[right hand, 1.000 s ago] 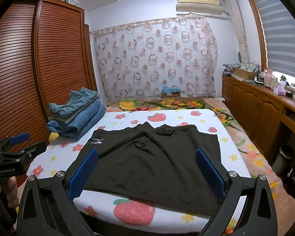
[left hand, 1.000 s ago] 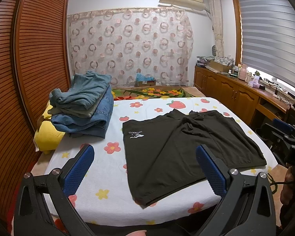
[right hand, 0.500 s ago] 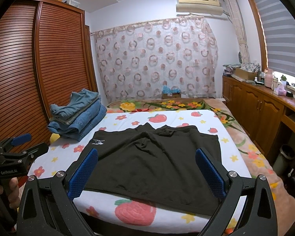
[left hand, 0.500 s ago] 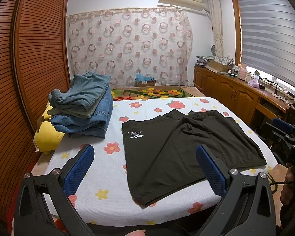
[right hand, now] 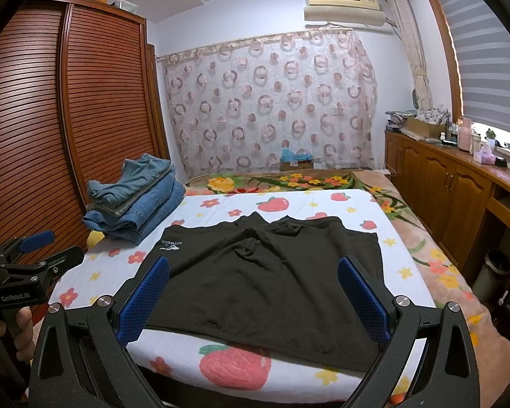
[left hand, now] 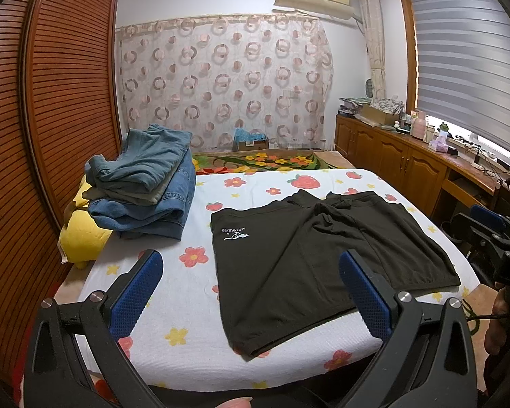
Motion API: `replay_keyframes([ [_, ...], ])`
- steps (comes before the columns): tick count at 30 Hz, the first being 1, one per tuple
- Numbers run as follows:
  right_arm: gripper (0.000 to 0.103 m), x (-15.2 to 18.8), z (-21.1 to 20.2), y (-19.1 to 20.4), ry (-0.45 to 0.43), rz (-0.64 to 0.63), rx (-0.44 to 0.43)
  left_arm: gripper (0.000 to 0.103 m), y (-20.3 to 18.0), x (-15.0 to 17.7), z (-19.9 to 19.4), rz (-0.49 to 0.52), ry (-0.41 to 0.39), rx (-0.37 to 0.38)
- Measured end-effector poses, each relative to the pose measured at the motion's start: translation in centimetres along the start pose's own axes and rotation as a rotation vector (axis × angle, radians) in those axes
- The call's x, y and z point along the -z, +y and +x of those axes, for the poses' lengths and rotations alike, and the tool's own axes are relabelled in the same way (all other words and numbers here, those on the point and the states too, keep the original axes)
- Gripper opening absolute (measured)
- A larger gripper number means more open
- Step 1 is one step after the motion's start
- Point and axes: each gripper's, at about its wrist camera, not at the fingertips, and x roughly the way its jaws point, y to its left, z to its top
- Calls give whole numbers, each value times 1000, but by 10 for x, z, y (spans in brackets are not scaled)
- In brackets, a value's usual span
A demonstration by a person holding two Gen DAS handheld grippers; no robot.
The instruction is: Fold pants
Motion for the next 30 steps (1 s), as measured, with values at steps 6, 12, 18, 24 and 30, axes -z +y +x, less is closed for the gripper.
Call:
replay_keyframes([
  [6, 100, 0, 0, 0, -1, 1, 0, 103, -5, -5, -8, 1, -8, 3],
  [12, 100, 0, -1, 1, -4, 1, -2, 103, -7, -7, -10, 4, -4, 3],
  [18, 100, 0, -1, 1, -4, 1, -2, 103, -8, -7, -11, 5, -4, 4],
  [24, 100, 0, -1, 1, -4, 1, -2, 103, -8, -6, -11, 6, -5, 5],
  [30, 100, 0, -1, 1, -5, 1, -1, 103, -9, -6, -11, 6, -1, 8],
])
